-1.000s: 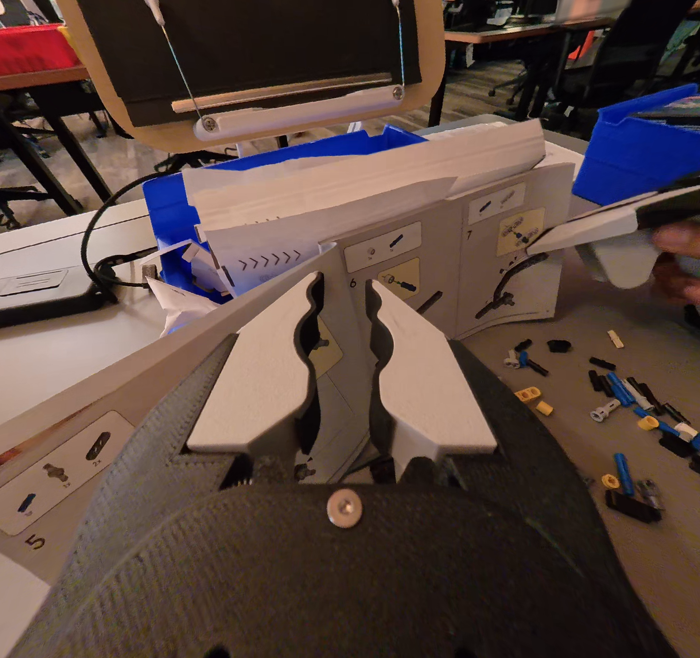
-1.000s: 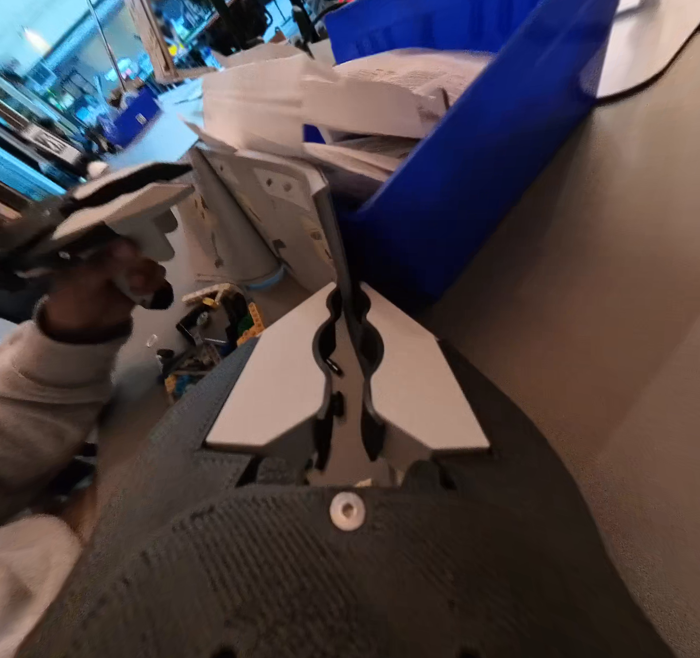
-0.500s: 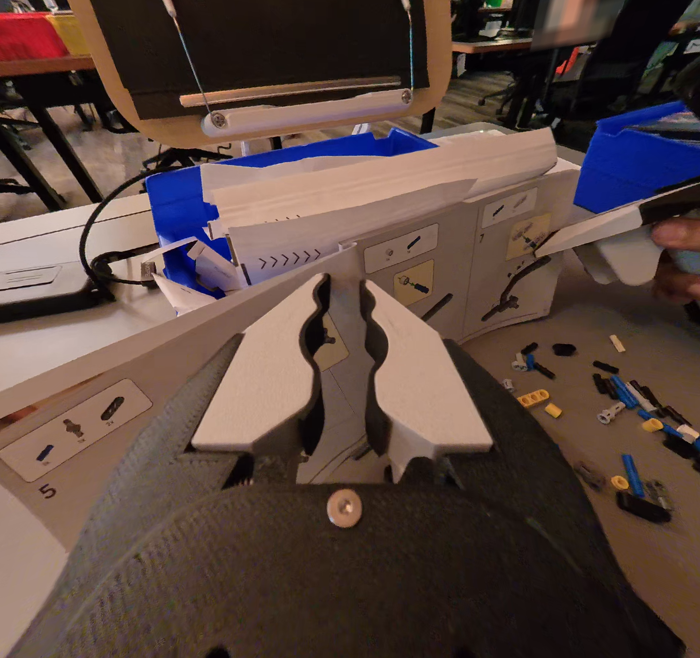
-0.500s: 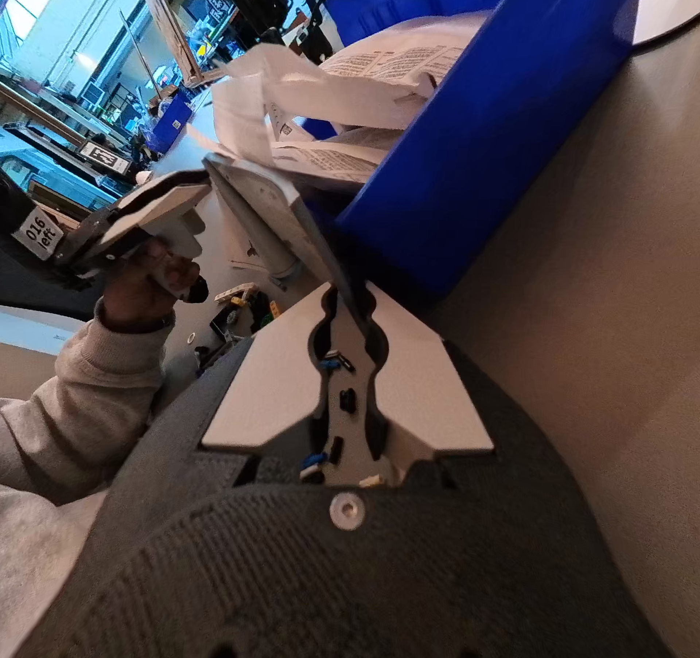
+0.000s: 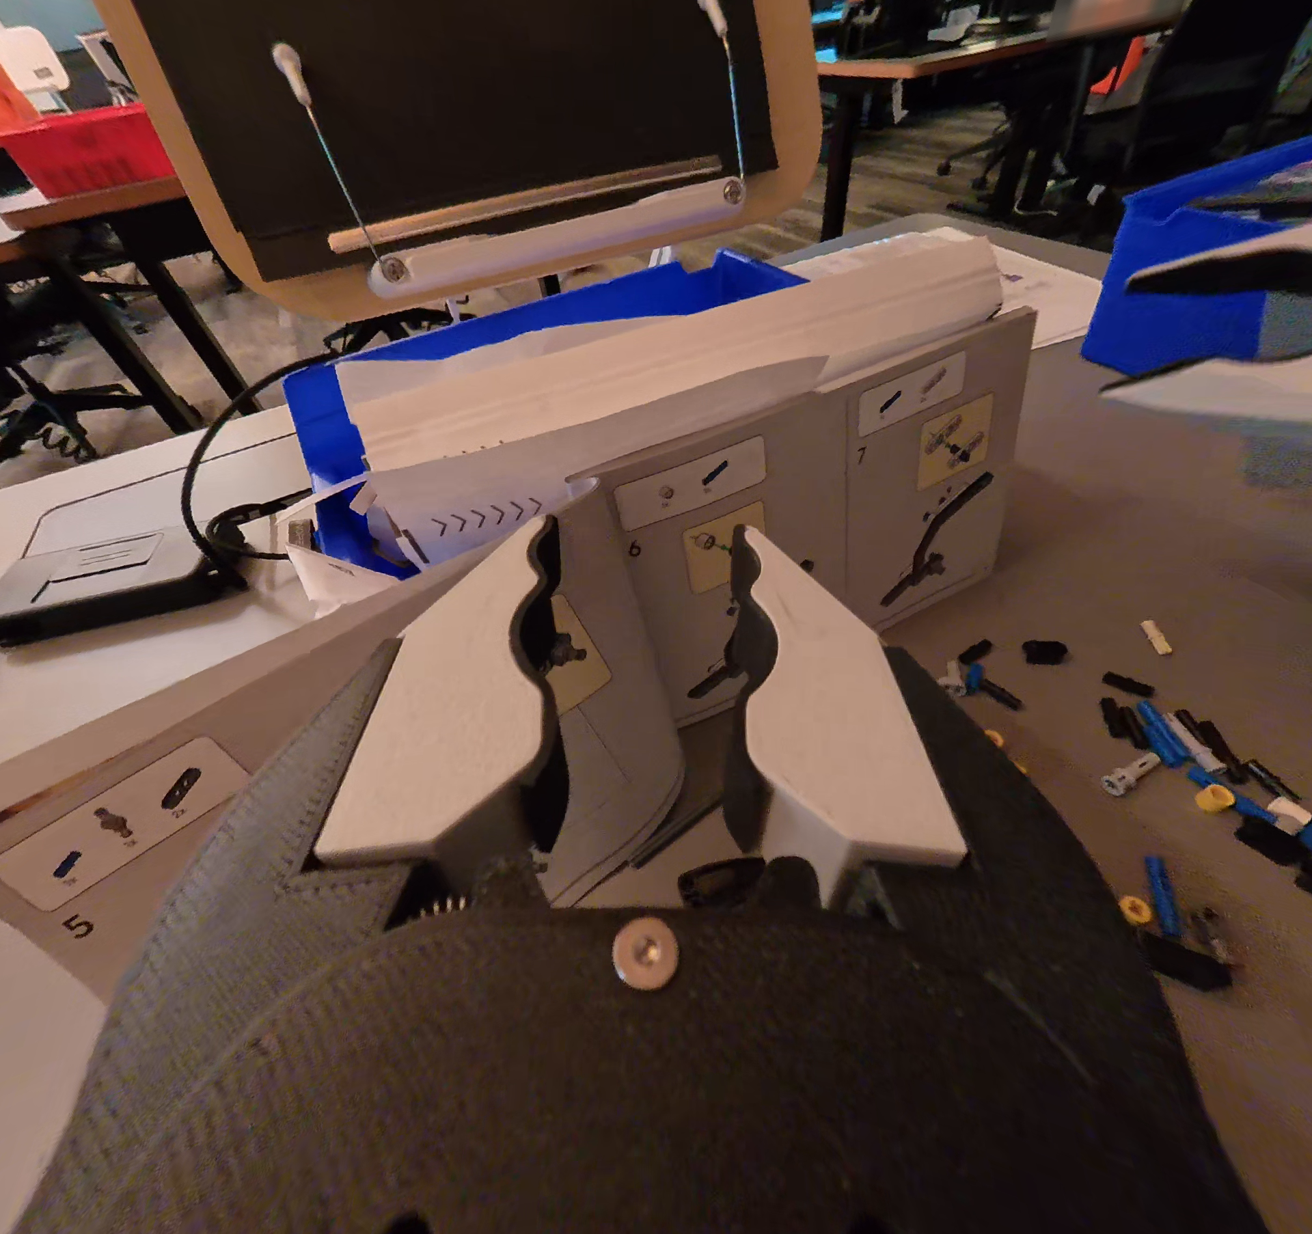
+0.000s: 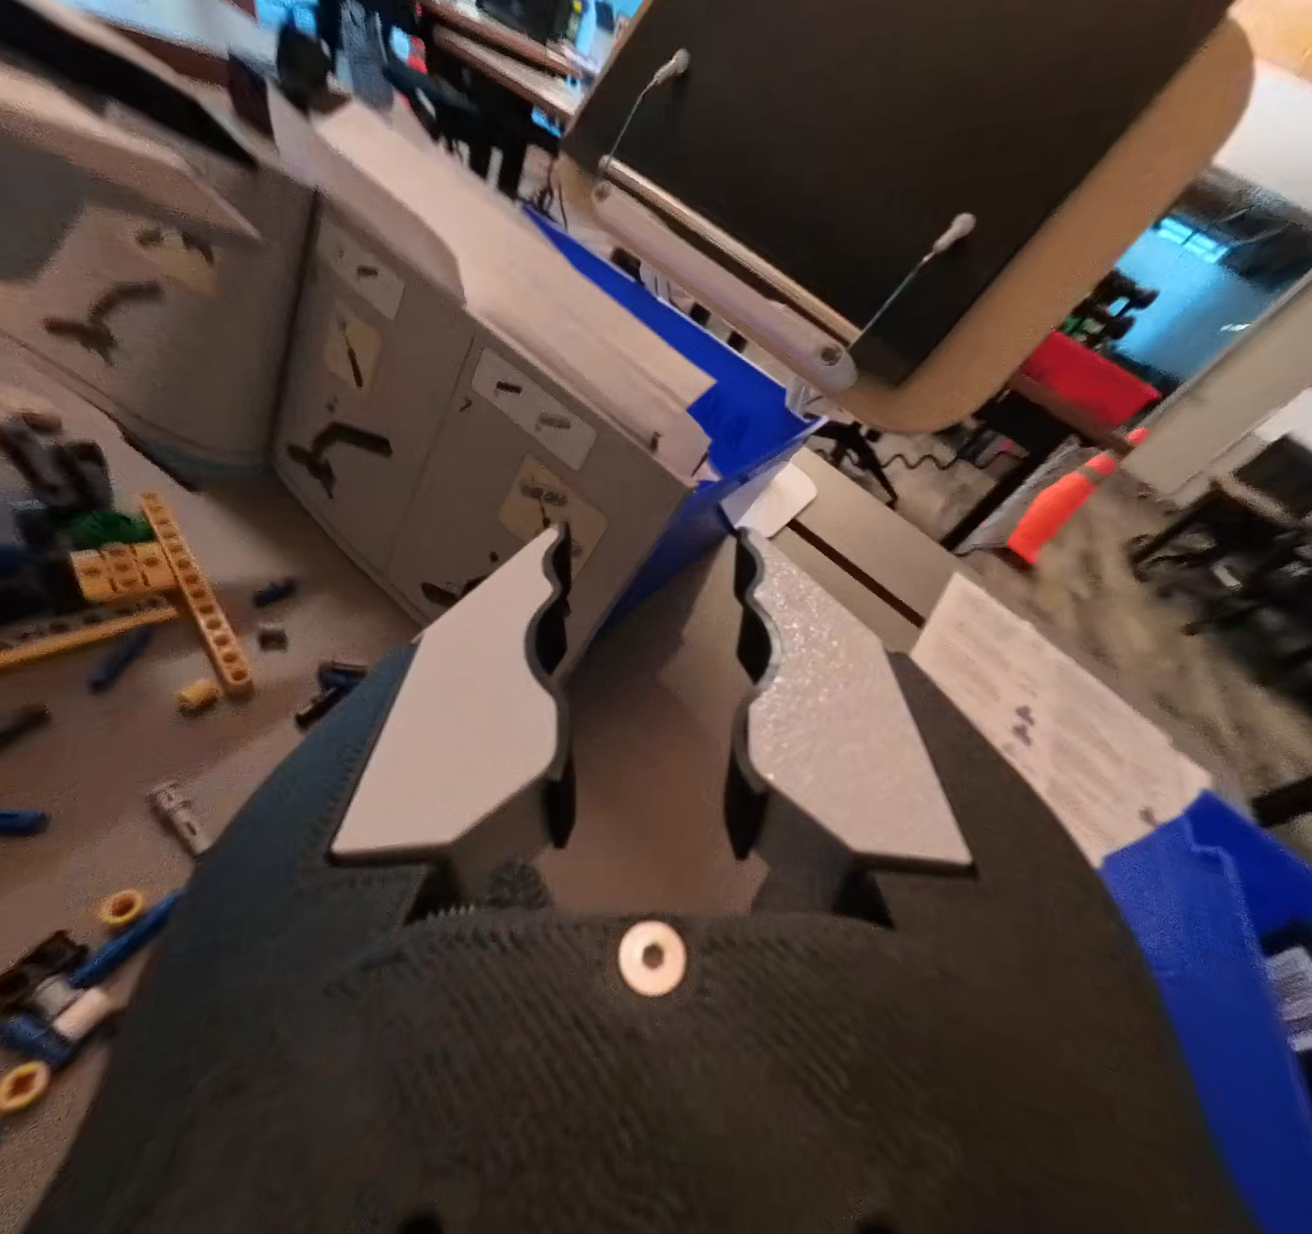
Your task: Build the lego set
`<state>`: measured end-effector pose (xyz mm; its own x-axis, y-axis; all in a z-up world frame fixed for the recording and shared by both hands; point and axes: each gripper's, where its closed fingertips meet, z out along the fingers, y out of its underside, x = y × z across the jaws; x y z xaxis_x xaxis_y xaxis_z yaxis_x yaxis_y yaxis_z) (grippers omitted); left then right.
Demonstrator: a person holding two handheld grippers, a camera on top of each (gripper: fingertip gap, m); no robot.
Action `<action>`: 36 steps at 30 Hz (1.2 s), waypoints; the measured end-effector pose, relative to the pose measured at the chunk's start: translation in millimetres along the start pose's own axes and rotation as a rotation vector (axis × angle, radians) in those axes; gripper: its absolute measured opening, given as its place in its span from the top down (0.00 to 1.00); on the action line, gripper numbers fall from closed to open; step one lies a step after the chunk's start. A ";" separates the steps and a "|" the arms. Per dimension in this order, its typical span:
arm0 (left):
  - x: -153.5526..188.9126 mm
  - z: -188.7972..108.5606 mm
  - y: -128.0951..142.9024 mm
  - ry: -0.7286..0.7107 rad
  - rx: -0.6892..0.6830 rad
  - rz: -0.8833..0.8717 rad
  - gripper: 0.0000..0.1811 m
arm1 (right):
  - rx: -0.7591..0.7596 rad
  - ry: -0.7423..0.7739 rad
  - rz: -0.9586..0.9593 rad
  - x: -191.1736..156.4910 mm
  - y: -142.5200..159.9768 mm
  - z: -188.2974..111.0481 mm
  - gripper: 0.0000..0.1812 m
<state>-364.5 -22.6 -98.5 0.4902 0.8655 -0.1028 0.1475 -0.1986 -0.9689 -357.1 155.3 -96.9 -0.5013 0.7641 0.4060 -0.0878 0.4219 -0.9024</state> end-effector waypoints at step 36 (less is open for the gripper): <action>9.4 -2.1 -4.7 0.012 0.024 0.002 0.72 | -0.046 -0.001 0.047 -23.1 -2.9 24.6 0.69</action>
<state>-358.8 -14.5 -94.4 0.5007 0.8596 -0.1025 0.1256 -0.1892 -0.9739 -366.4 124.4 -107.2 -0.5049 0.7832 0.3628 -0.0241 0.4073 -0.9130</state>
